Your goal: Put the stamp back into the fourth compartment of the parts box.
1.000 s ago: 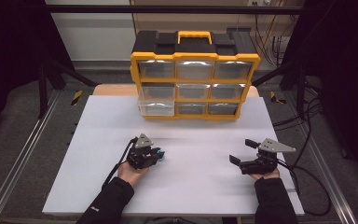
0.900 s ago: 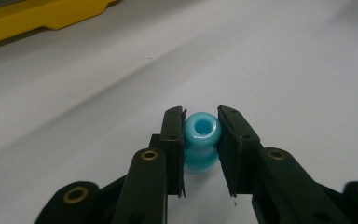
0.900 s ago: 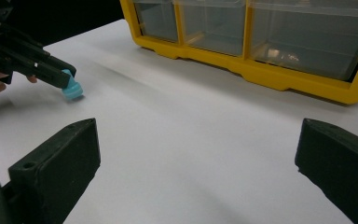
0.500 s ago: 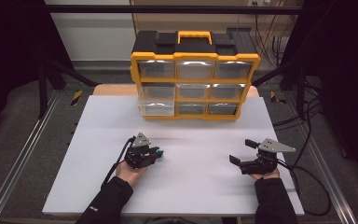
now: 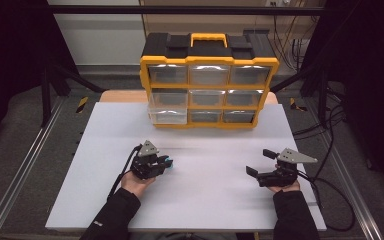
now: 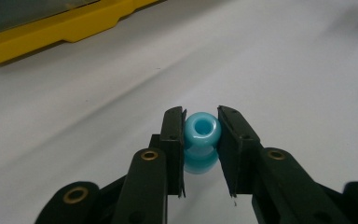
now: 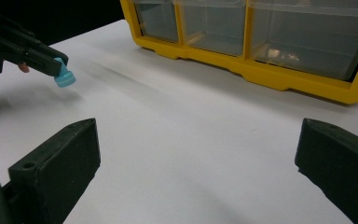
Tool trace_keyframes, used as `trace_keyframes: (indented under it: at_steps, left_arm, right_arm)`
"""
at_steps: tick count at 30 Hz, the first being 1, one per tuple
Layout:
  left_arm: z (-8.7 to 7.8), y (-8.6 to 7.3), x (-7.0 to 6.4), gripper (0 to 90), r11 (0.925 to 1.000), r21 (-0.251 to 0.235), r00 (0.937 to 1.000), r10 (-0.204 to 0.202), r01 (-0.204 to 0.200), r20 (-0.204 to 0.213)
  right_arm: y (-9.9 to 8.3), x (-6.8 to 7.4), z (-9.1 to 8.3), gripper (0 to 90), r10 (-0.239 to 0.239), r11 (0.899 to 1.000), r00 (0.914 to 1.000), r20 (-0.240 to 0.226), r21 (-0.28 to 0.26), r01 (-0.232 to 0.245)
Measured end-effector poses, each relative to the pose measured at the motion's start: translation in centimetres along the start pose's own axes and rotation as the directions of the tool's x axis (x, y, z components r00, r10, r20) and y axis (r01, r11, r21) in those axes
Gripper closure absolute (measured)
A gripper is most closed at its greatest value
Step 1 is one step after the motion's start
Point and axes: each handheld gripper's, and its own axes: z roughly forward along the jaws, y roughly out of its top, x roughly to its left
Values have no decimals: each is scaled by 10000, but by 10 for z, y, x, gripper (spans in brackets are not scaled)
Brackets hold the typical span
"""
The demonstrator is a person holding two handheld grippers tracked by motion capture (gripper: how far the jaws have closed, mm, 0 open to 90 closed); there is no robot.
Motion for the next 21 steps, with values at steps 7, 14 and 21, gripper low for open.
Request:
trace_keyframes:
  at_steps: [7,14,21]
  left_arm:
    - [-5,2,2,716,10000,-56,10000,15,-15,-61]
    - [-13,5,6,715,9998,-195,9999,-32,29,-128]
    - [-20,7,10,716,9995,-317,9998,-59,54,-178]
  right_arm:
    - [0,0,0,5,0,10000,10000,0,-11,0]
    - [0,0,0,5,10,10000,10000,-10,-17,-10]
    - [0,0,0,5,3,10000,10000,-1,-50,-3]
